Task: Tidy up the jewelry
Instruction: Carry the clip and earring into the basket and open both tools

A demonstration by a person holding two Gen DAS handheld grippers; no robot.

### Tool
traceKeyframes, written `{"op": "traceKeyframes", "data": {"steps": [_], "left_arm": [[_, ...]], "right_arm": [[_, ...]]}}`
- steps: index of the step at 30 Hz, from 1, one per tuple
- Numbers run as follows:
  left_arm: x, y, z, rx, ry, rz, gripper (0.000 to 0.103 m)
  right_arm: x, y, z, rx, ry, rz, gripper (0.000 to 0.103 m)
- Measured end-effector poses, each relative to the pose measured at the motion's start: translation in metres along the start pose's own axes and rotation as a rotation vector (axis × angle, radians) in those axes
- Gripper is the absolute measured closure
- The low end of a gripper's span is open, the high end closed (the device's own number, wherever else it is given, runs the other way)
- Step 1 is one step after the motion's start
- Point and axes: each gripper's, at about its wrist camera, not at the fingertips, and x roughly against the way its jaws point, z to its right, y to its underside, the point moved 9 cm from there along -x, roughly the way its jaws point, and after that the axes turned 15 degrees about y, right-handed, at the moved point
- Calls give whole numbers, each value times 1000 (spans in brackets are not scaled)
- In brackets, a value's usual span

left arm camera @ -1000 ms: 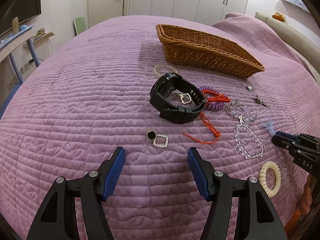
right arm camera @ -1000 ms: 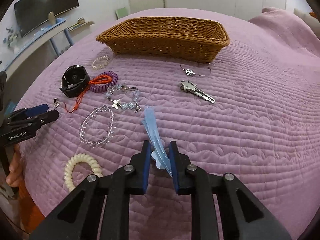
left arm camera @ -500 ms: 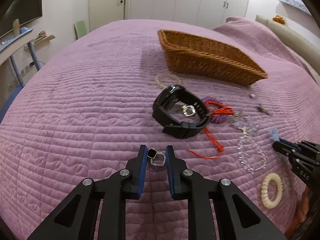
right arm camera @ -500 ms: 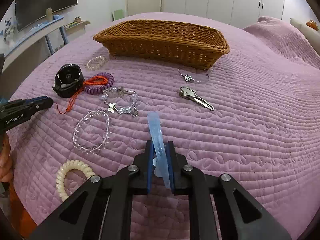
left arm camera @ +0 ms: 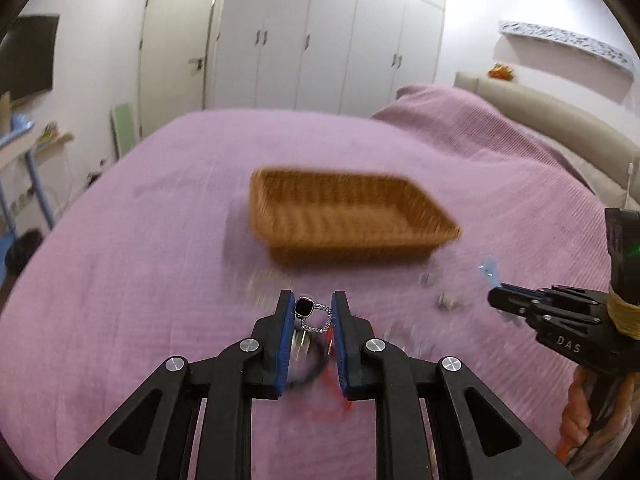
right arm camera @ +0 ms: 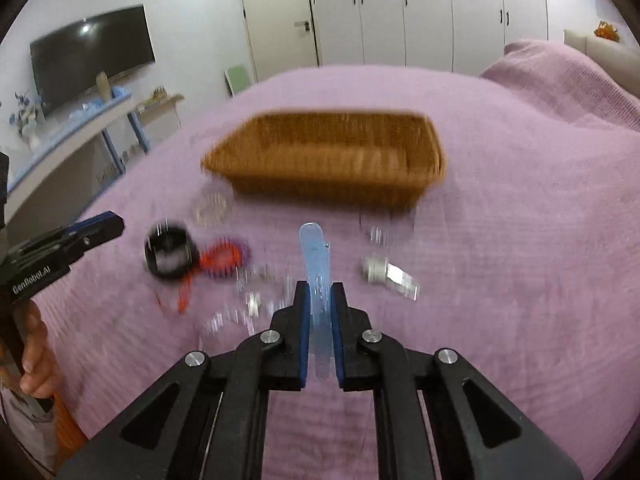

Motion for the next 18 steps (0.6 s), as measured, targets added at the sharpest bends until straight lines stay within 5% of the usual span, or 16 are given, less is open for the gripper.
{"op": "traceKeyframes", "data": {"steps": [7, 13, 18], "left_arm": [[-58, -81, 9, -30, 79, 25, 84], [-149, -100, -25, 92, 114, -107, 84], [-200, -89, -51, 142, 96, -194, 84]], "right_arm": [[-36, -93, 9, -62, 1, 46, 90], [-119, -128, 13, -145, -30, -96, 90], [-175, -122, 13, -173, -19, -234, 90]]}}
